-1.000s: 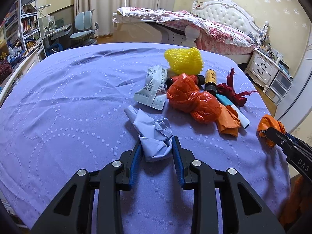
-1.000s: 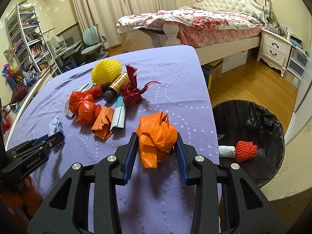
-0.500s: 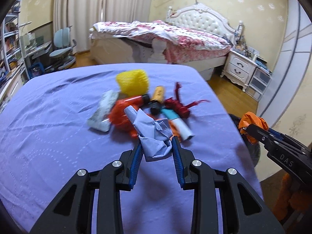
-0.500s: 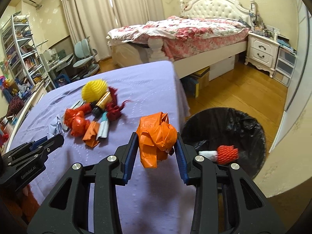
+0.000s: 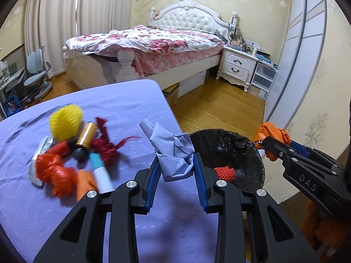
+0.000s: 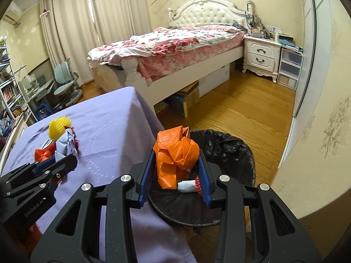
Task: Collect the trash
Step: 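Carry both items over the bin and open both tools to drop them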
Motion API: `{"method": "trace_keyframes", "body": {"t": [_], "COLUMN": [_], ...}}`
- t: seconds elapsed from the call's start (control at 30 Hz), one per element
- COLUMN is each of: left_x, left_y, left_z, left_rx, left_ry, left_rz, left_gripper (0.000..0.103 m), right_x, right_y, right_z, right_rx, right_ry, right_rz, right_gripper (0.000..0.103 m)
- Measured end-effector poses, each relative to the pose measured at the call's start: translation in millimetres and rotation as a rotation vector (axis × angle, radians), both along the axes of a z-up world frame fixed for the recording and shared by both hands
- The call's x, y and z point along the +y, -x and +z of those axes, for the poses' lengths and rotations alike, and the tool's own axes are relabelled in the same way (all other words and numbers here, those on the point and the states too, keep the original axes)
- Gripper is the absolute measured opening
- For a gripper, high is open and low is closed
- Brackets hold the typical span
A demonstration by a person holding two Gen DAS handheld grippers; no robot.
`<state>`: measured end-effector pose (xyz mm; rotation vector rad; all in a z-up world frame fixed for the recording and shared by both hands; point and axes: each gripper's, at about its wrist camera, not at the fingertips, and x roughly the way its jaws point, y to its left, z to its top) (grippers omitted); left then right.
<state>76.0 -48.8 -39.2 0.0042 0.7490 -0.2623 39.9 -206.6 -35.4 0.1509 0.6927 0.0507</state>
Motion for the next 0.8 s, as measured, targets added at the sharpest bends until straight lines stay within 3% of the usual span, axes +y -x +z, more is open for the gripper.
{"method": "trace_keyframes", "body": {"t": [0.8], "left_x": [-61], "left_y": [-41], "left_z": [-25], "left_rx": [0.051], "left_ry": [-0.082], "left_rz": [-0.047], "left_gripper": [0.033], "right_x": [-48], "right_y": [-35], "right_z": [-27], "right_rx": [0.055], "right_ry": [-0.028], "right_rz": [-0.055], "right_gripper": [0.037]}}
